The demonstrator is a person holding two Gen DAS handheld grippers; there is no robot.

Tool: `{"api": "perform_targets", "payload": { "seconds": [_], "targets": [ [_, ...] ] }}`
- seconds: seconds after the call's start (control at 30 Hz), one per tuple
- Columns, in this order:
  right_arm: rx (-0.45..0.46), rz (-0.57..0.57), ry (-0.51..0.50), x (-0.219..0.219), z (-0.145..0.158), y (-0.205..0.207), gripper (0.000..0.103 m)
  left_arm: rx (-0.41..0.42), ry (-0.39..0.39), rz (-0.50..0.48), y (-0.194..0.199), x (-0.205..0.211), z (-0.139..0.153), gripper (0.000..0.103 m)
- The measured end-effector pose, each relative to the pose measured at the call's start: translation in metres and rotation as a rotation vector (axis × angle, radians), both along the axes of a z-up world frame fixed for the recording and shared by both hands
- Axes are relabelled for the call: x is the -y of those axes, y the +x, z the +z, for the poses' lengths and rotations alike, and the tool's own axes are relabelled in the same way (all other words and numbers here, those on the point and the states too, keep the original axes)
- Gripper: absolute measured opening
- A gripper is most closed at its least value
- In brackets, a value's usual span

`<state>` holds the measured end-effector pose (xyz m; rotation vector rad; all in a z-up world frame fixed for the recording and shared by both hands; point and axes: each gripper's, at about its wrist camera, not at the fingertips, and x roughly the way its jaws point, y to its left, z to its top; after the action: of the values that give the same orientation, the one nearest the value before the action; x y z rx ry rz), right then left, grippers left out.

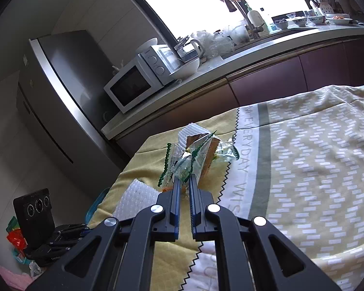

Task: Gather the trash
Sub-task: 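Carry the foam net and plastic wrapper over the teal bin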

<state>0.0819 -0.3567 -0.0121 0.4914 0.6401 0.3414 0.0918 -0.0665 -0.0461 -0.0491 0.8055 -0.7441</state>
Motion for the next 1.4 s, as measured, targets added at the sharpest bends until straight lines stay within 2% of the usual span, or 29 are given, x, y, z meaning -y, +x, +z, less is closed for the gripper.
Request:
{"api": "perform_targets", "payload": {
  "seconds": [0.57,1.4],
  "targets": [
    [-0.003,0.196,0.008,-0.086,0.002,0.016,0.006,0.022,-0.03,0.201,-0.009,-0.093,0.011,0.012],
    [-0.028,0.43,0.004,-0.191,-0.004,0.036,0.006,0.039,-0.032,0.444,-0.026,-0.194,0.017,0.012]
  ]
}}
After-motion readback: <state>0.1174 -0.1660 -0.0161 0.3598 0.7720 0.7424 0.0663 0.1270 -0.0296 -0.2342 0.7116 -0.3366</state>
